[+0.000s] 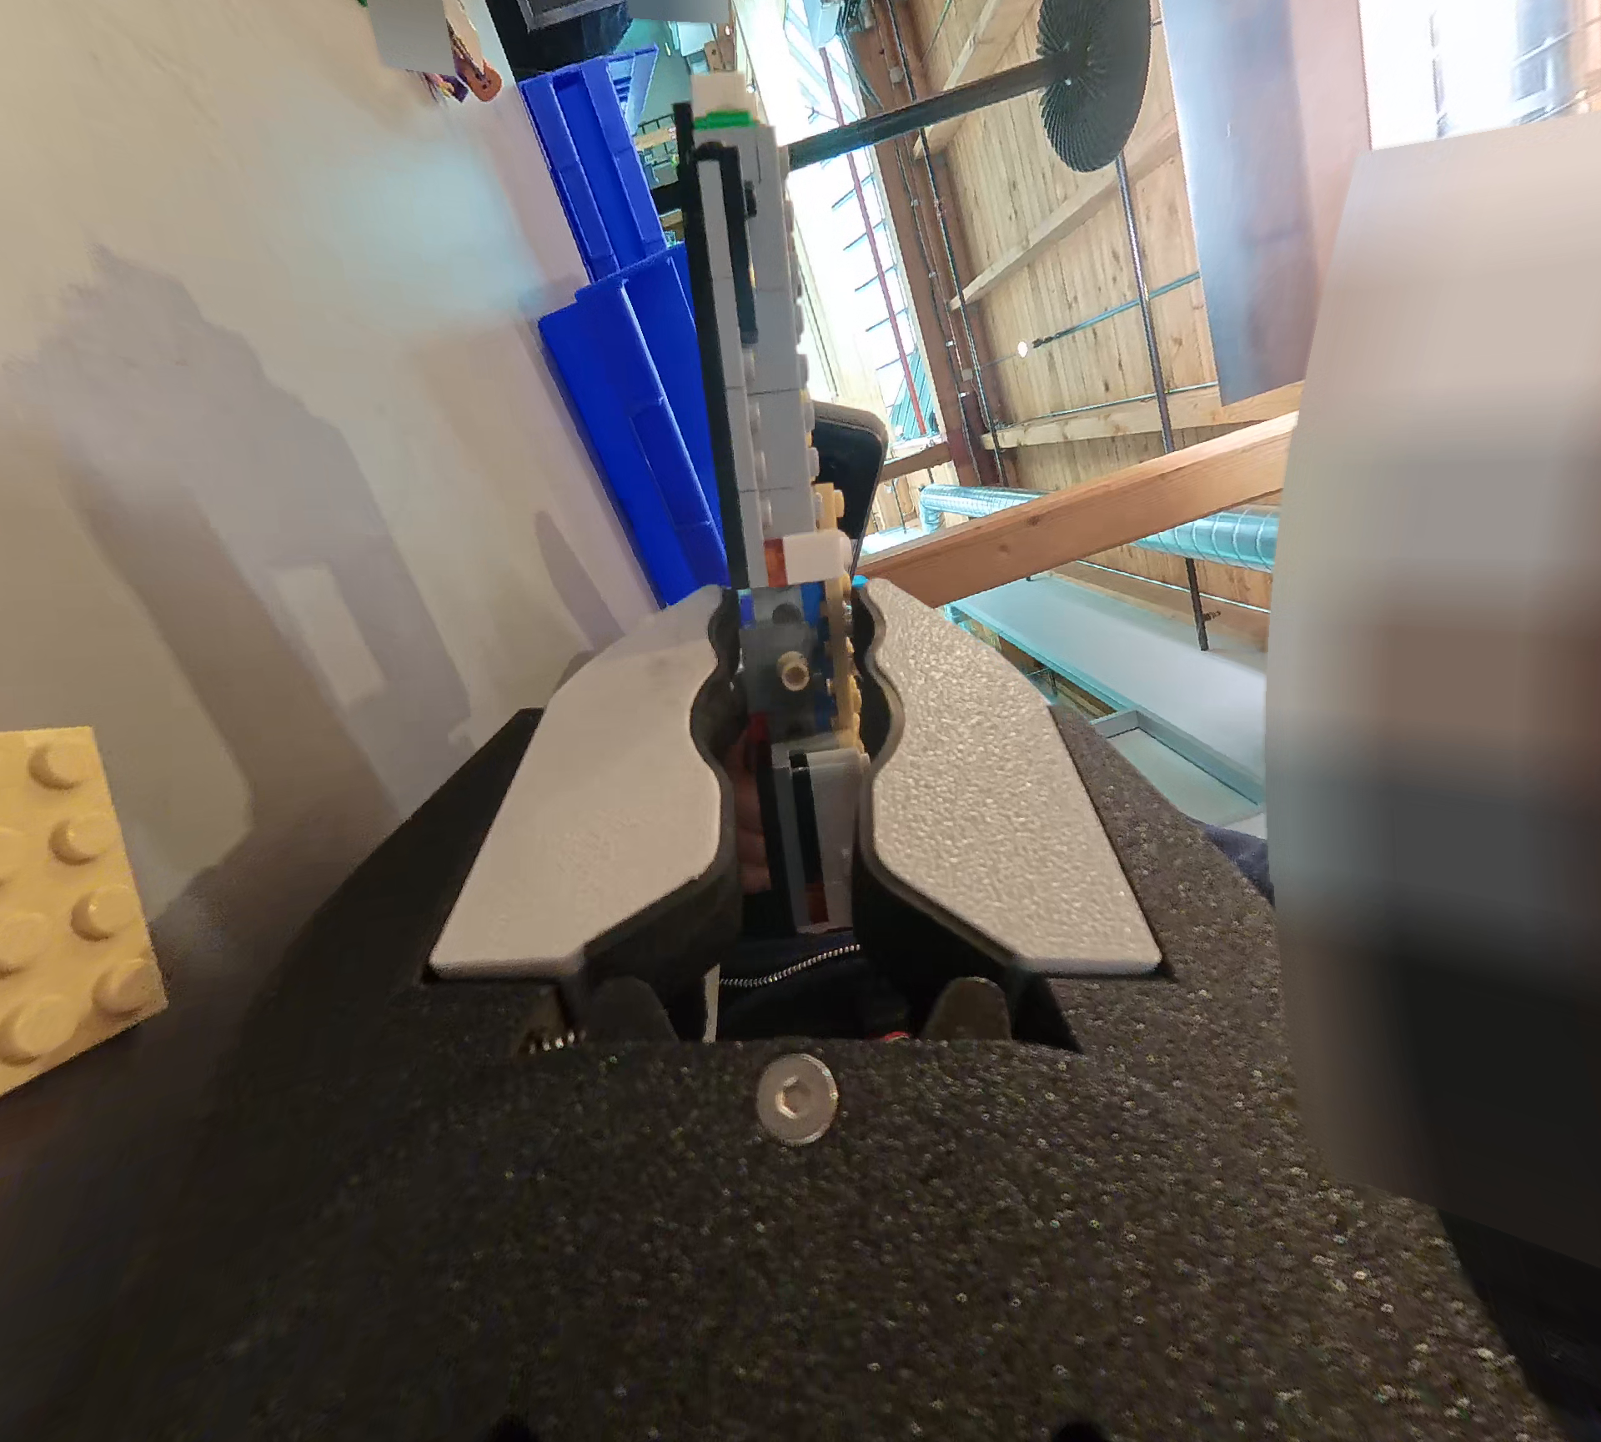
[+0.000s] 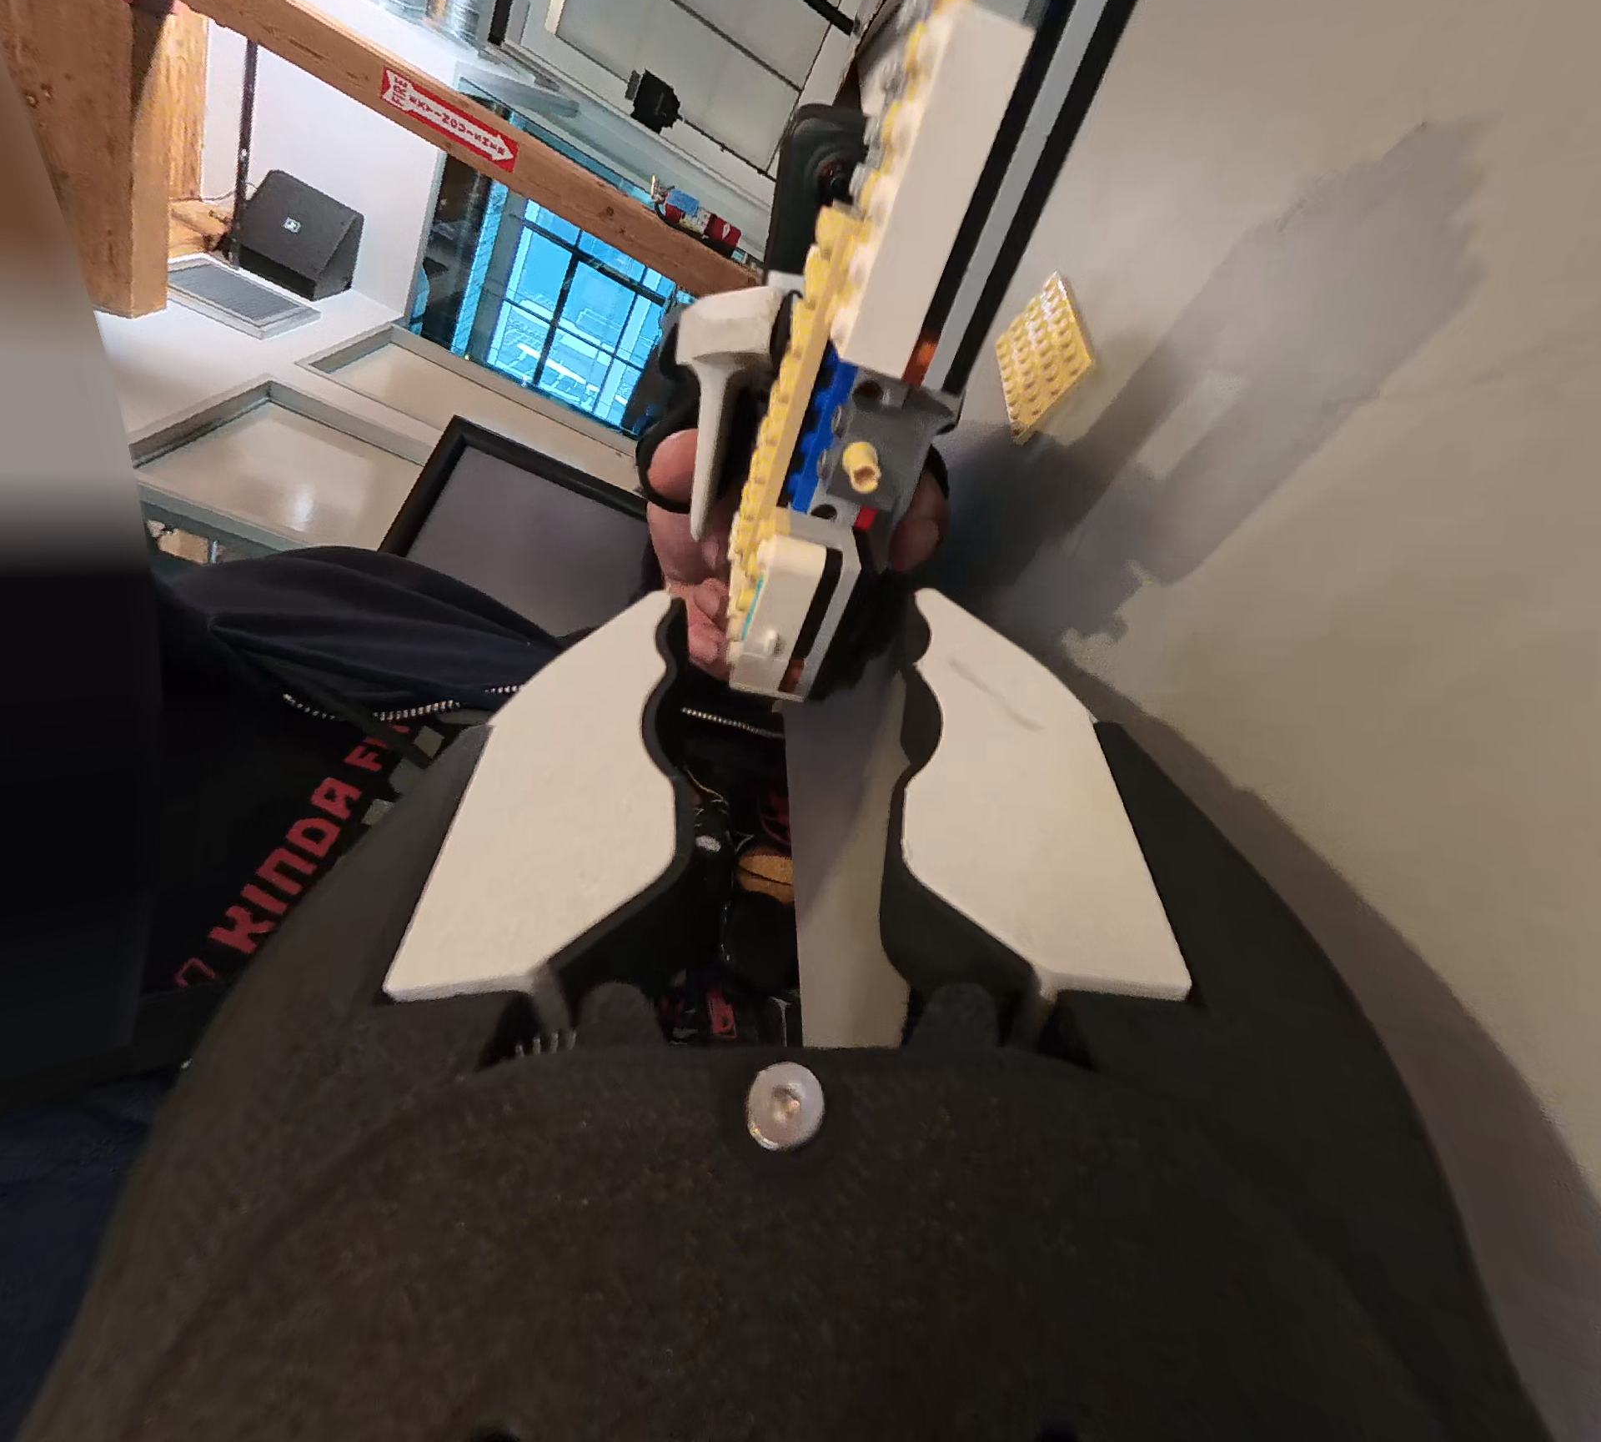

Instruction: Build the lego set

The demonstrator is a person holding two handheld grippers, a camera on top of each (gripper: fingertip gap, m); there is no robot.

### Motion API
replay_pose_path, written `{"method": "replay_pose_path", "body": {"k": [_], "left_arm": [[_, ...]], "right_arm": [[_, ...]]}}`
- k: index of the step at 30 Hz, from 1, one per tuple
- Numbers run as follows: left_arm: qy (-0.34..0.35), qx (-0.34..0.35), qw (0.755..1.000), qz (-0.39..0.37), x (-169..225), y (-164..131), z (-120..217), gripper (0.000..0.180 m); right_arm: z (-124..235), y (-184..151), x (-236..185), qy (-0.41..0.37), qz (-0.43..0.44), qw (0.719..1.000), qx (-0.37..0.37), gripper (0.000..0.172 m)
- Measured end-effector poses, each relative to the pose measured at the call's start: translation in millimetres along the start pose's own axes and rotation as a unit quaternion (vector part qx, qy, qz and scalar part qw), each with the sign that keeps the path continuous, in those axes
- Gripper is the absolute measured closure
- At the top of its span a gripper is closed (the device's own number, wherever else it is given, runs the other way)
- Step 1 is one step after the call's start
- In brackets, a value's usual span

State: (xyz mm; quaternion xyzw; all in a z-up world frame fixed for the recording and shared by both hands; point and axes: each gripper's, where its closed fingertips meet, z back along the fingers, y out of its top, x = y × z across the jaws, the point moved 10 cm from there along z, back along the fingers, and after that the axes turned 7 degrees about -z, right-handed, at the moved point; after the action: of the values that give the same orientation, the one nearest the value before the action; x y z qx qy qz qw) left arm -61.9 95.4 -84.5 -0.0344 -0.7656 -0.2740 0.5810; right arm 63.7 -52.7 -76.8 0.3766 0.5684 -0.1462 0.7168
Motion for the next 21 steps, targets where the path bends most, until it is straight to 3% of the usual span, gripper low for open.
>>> {"method": "replay_pose_path", "body": {"k": [4,14,21], "left_arm": [[0.003,-0.009,1.000,-0.004,0.6,-1.1,-2.9,0.156],[-0.004,-0.017,0.999,-0.040,8.1,4.3,-7.7,0.140],[0.014,-0.055,0.996,-0.063,5.3,26.8,-13.9,0.138]], "right_arm": [[-1.3,0.9,1.3,0.005,-0.008,1.000,0.007,0.141],[3.7,5.3,2.0,0.040,-0.018,0.998,0.038,0.144],[3.3,24.4,5.6,0.024,-0.010,0.999,0.025,0.145]]}}
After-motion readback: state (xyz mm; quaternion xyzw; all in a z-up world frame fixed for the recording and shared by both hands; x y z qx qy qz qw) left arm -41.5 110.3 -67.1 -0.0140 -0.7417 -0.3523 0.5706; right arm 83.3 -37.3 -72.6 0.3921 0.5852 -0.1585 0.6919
